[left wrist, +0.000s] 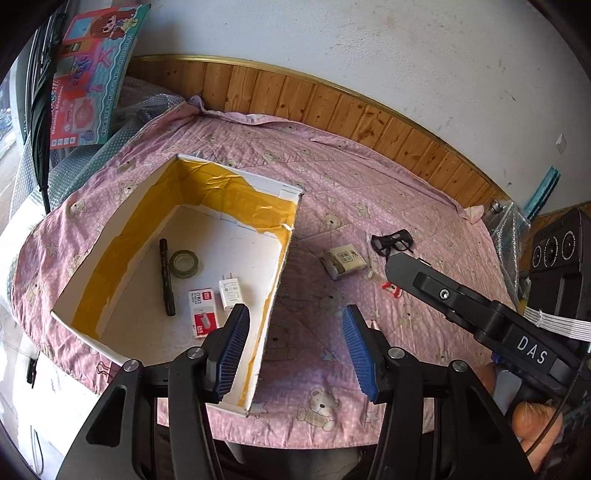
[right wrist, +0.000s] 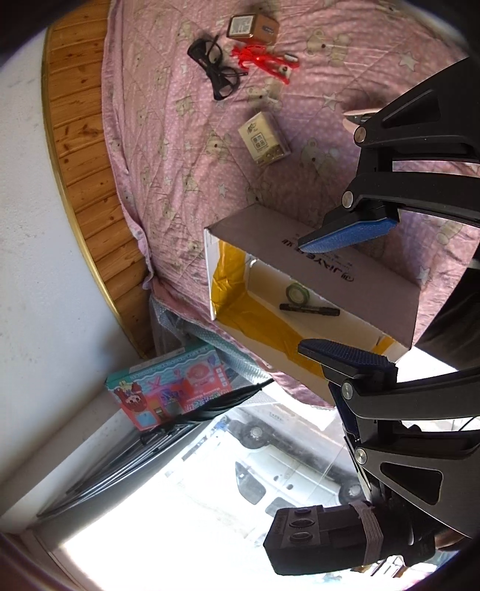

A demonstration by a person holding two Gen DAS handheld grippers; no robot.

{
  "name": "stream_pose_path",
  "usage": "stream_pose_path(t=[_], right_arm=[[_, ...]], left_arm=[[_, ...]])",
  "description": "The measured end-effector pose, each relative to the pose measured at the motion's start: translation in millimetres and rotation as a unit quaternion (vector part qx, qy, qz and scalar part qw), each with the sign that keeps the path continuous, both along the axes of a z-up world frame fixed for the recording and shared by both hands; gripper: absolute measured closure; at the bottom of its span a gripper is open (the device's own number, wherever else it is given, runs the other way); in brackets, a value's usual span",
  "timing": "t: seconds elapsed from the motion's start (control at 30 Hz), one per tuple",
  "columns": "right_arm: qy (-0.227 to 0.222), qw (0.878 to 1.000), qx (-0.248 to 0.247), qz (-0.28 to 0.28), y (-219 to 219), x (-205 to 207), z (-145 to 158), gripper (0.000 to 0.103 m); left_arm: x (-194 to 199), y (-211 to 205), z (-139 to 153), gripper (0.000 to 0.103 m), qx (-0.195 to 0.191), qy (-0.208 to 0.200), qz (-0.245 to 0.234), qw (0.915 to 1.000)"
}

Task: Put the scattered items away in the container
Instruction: 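Move both tools back toward the remaining items on the bedspread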

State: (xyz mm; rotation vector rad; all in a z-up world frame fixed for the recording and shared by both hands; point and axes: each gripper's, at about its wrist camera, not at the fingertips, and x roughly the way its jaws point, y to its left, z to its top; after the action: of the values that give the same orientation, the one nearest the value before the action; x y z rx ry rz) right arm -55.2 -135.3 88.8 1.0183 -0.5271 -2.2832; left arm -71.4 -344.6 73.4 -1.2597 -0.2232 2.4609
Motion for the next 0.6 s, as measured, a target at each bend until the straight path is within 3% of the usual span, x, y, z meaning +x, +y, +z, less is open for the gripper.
stream_pose_path(t=[0.6], right_arm=[[-0.057,0.994,-0.026,-0.089,104,16,-56,0.051]], left_arm=[[5,104,-17,0.049,-0.022,-0.020,-0.094,0.9952]])
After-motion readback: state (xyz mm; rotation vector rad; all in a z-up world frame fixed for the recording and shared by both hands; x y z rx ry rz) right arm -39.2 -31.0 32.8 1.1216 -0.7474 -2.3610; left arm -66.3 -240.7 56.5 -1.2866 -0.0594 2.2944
